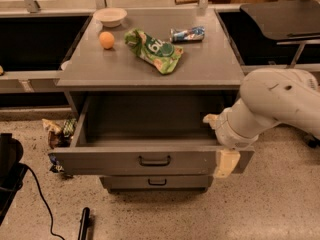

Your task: Open top drawer

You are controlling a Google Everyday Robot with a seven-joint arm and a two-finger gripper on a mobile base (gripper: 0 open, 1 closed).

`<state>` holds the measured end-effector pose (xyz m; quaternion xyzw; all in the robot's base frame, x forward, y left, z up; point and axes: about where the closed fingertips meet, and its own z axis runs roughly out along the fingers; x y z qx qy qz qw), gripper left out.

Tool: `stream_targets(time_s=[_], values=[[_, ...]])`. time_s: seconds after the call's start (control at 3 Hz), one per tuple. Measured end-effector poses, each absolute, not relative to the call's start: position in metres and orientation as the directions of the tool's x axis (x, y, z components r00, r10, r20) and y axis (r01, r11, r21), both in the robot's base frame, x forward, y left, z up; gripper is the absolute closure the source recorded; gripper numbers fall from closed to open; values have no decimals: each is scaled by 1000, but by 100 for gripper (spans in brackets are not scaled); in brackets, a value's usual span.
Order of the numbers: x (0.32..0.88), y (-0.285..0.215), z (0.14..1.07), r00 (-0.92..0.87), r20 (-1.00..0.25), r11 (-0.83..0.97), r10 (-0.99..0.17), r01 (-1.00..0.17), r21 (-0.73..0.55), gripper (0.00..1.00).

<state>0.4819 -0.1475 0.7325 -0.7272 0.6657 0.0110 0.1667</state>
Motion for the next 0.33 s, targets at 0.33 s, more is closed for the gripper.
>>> stream_targets(time_s=[0.33], values=[[476,-147,747,133,-247,-68,-960,-965,-254,0]])
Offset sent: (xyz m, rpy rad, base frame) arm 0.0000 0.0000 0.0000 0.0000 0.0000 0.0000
